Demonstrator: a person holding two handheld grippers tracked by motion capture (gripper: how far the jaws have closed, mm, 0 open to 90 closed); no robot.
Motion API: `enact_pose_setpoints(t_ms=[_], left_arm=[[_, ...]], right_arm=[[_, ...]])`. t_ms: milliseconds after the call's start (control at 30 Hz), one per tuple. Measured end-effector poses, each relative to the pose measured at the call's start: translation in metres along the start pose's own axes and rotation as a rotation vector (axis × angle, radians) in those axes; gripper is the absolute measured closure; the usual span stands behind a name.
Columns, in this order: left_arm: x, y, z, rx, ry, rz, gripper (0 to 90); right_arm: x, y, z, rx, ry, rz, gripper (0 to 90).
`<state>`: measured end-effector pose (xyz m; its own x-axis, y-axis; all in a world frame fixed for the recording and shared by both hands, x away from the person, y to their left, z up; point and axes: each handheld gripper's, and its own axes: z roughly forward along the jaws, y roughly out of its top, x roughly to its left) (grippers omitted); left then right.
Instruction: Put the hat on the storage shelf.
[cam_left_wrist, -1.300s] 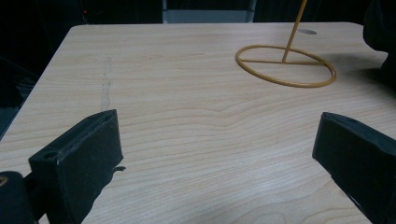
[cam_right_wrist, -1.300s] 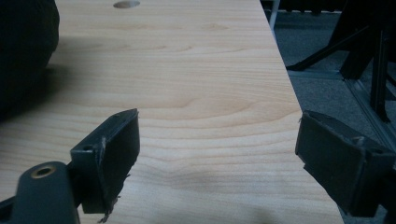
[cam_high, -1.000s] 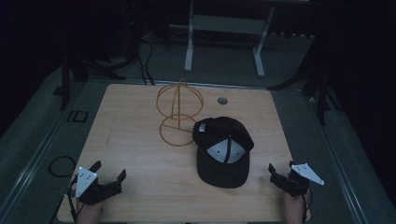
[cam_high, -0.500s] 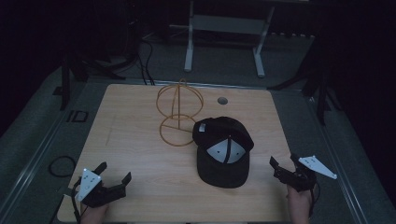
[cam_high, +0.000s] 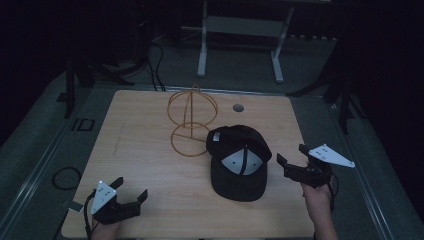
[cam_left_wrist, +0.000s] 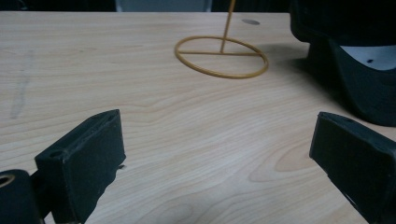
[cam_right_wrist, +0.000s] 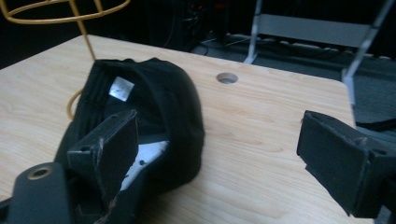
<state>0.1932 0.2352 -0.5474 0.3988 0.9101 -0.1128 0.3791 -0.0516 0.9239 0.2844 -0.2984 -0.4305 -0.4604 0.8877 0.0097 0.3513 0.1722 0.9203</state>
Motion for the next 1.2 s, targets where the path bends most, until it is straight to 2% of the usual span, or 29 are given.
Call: enact_pose_setpoints(t_ms=[67,100,133,167,267,300,333,400,433,467,567,600,667,700,800,900,1067,1200], left_arm=[[0.0,0.0,0.0,0.005,0.0,0.007,3.7],[-0.001,0.0,0.001,0.007,-0.01,0.014,3.7],[-0.002,0.0,0.001,0.013,-0.005,0.019,3.7],[-0.002,0.0,0.001,0.012,-0.006,0.023,3.7],[-0.003,0.0,0.001,0.006,-0.013,0.028,3.7],[-0.003,0.0,0.0,0.002,-0.021,0.03,3.8],[-0.004,0.001,0.001,0.005,-0.02,0.035,3.8],[-0.005,0.0,0.001,0.011,-0.022,0.047,3.8],[-0.006,0.0,0.002,0.017,-0.021,0.049,3.8],[-0.006,0.0,0.002,0.02,-0.023,0.052,3.8],[-0.006,0.0,0.003,0.022,-0.029,0.052,3.8],[-0.006,0.0,0.003,0.025,-0.031,0.051,3.8],[-0.006,0.0,0.003,0.025,-0.031,0.051,3.8],[-0.006,0.0,0.003,0.03,-0.033,0.057,3.8],[-0.006,0.0,0.003,0.029,-0.035,0.062,3.8],[-0.006,0.0,0.003,0.031,-0.036,0.062,3.8],[-0.005,0.0,0.004,0.035,-0.039,0.058,3.9],[-0.005,0.0,0.004,0.038,-0.043,0.055,3.9]], right_arm=[[0.002,0.003,0.003,0.009,0.007,-0.008,11.6],[0.006,0.009,0.009,0.029,0.034,-0.032,11.6],[0.006,0.009,0.009,0.029,0.034,-0.032,11.6],[0.009,0.013,0.016,0.032,0.071,-0.047,11.7],[0.012,0.018,0.025,0.043,0.075,-0.058,11.6],[0.014,0.021,0.033,0.058,0.083,-0.065,12.1],[0.014,0.021,0.033,0.058,0.083,-0.065,12.1],[0.018,0.025,0.047,0.092,0.089,-0.091,13.6],[0.018,0.025,0.047,0.092,0.089,-0.091,13.6],[0.019,0.027,0.058,0.121,0.088,-0.103,16.0],[0.02,0.027,0.066,0.136,0.095,-0.099,21.1],[0.022,0.027,0.074,0.165,0.065,-0.119,25.4],[0.022,0.026,0.079,0.181,0.058,-0.12,25.4],[0.022,0.024,0.087,0.211,0.057,-0.106,30.0],[0.024,0.019,0.098,0.252,0.033,-0.099,36.3],[0.028,0.014,0.104,0.277,-0.009,-0.105,43.6],[0.036,0.009,0.112,0.305,-0.088,-0.145,55.9],[0.038,0.007,0.115,0.316,-0.104,-0.156,73.4]])
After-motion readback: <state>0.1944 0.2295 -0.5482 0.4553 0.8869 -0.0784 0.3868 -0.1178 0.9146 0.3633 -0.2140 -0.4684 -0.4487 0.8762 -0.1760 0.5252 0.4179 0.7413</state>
